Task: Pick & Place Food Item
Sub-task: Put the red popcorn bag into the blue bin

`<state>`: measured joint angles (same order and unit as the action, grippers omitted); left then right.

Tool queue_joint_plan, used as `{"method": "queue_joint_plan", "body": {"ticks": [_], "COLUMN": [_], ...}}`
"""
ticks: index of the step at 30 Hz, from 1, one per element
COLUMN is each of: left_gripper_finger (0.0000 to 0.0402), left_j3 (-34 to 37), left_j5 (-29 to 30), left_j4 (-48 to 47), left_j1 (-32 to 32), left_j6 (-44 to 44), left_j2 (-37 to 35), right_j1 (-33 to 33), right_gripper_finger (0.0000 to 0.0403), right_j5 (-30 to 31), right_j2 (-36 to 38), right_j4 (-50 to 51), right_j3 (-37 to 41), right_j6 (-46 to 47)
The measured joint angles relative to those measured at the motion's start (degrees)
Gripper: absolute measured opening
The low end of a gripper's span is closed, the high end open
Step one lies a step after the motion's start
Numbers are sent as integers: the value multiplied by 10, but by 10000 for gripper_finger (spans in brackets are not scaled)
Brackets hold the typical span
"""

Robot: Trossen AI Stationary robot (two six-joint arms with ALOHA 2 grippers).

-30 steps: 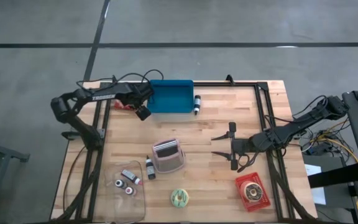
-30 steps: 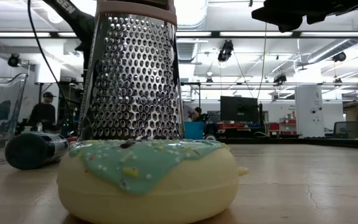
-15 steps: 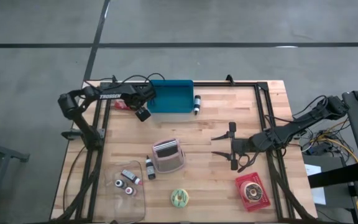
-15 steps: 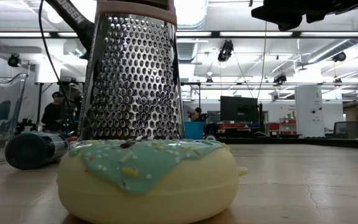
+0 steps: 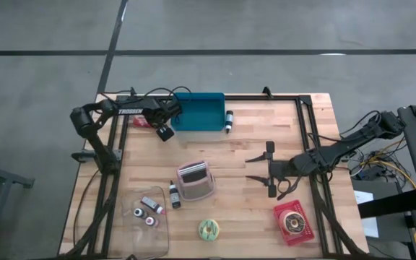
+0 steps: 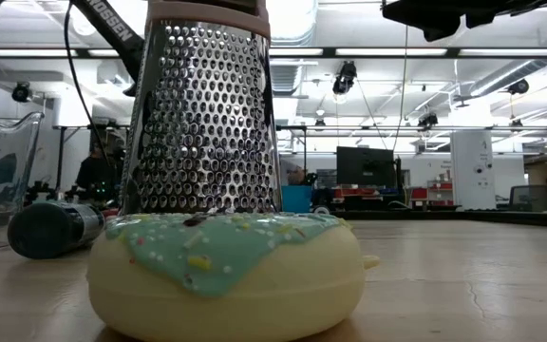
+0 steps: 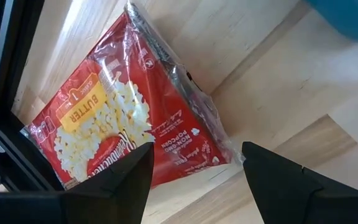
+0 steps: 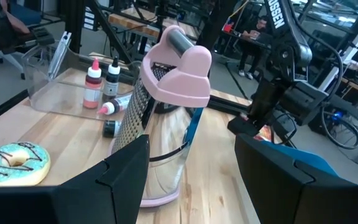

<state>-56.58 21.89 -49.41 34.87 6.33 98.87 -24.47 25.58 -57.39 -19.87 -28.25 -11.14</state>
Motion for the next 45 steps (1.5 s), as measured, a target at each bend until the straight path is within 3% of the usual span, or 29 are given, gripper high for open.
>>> {"method": "queue_joint_plan", "body": {"ticks": [7, 11, 16, 23, 31, 45], "left_gripper_finger": [244, 222, 155, 15, 2, 0], "left_j3": [0, 0, 0, 0, 0, -21], "left_j5": [0, -4, -4, -4, 11, 41], "left_j4": [-2, -1, -1, -1, -6, -79], "left_j1": [1, 2, 3, 3, -5, -29], "left_j6": [-10, -14, -15, -17, -25, -5], "left_j2": [0, 0, 0, 0, -12, -155], "right_j1": [0, 0, 0, 0, 0, 0], "right_gripper_finger": [231, 231, 231, 231, 231, 231], "right_j5": [0, 0, 0, 0, 0, 0], "right_j2": [0, 0, 0, 0, 0, 0], "right_j4": [0, 0, 0, 2, 4, 4], "right_j3": [-3, -3, -5, -14, -15, -15], "right_j6": [0, 0, 0, 0, 0, 0]}}
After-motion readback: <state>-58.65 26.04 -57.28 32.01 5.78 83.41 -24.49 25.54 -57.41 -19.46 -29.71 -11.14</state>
